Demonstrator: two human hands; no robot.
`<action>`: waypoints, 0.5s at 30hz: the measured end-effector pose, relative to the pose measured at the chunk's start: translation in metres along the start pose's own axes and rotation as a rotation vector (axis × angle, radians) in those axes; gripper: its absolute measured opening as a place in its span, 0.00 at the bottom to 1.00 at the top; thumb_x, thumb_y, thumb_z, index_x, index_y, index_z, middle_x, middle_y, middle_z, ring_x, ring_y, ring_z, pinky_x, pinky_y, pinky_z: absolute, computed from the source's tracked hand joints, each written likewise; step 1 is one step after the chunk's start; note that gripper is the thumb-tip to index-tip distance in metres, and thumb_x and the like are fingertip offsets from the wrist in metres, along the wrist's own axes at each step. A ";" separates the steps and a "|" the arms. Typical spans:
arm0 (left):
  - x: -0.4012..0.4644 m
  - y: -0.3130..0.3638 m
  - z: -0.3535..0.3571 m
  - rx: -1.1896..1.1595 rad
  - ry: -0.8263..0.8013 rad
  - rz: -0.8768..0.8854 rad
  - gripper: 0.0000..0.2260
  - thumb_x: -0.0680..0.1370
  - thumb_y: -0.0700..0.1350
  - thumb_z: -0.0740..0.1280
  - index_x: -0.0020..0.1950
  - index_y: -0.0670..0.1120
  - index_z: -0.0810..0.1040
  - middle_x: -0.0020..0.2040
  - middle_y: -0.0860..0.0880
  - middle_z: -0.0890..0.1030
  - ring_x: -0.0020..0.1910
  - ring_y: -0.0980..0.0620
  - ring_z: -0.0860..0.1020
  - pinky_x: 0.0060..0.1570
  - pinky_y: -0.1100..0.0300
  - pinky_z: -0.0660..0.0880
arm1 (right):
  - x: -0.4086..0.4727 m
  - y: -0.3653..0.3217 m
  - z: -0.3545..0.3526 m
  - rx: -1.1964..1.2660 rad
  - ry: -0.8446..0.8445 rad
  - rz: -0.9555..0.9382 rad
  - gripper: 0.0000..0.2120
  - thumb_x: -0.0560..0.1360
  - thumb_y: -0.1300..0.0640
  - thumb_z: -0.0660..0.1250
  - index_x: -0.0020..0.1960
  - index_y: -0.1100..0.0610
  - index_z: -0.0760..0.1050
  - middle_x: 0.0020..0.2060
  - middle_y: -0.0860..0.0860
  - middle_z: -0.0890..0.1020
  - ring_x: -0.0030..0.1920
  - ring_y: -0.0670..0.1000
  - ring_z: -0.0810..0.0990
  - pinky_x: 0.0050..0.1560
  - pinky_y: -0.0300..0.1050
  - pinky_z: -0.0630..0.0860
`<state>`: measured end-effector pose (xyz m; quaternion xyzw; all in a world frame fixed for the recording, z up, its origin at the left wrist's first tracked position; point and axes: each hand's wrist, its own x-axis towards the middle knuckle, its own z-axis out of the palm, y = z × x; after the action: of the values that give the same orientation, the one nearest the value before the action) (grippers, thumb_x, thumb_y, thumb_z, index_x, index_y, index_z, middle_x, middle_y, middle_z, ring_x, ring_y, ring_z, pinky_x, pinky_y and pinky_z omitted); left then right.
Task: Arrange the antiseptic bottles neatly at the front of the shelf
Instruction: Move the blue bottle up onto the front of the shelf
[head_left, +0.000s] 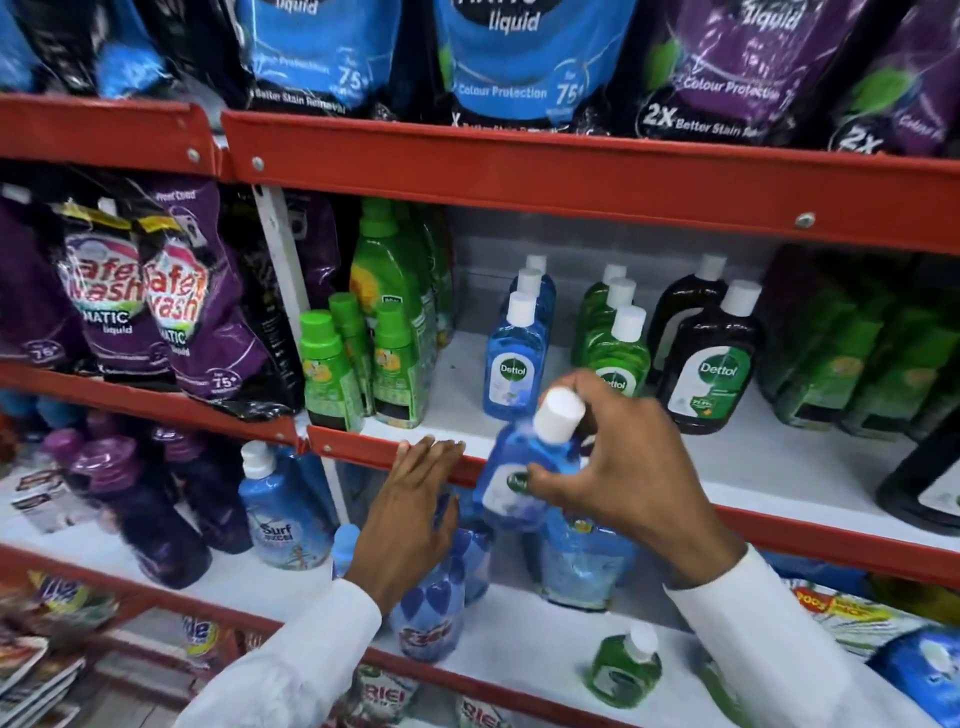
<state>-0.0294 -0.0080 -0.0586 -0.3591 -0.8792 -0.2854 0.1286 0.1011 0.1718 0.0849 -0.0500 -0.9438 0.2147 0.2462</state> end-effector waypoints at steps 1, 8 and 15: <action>0.000 0.000 0.001 -0.010 -0.001 -0.019 0.26 0.76 0.43 0.64 0.75 0.50 0.64 0.72 0.48 0.72 0.76 0.49 0.61 0.78 0.49 0.54 | 0.009 -0.006 -0.006 0.020 0.060 -0.008 0.27 0.58 0.44 0.77 0.53 0.45 0.71 0.33 0.47 0.82 0.34 0.51 0.80 0.36 0.47 0.78; -0.001 0.009 -0.005 -0.026 -0.018 -0.080 0.32 0.76 0.43 0.63 0.79 0.47 0.56 0.79 0.47 0.62 0.79 0.50 0.55 0.75 0.59 0.56 | 0.080 -0.007 0.019 -0.058 0.046 0.021 0.30 0.56 0.47 0.79 0.55 0.49 0.74 0.39 0.51 0.84 0.40 0.57 0.82 0.42 0.50 0.81; -0.001 0.014 -0.005 -0.023 -0.004 -0.080 0.33 0.78 0.44 0.62 0.80 0.47 0.50 0.81 0.49 0.56 0.80 0.53 0.49 0.73 0.64 0.52 | 0.107 0.012 0.045 -0.035 -0.090 0.064 0.32 0.59 0.46 0.78 0.59 0.47 0.69 0.48 0.54 0.83 0.45 0.58 0.82 0.46 0.51 0.81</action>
<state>-0.0191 -0.0036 -0.0492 -0.3257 -0.8898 -0.2998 0.1112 -0.0143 0.1872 0.0916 -0.0749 -0.9555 0.2078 0.1955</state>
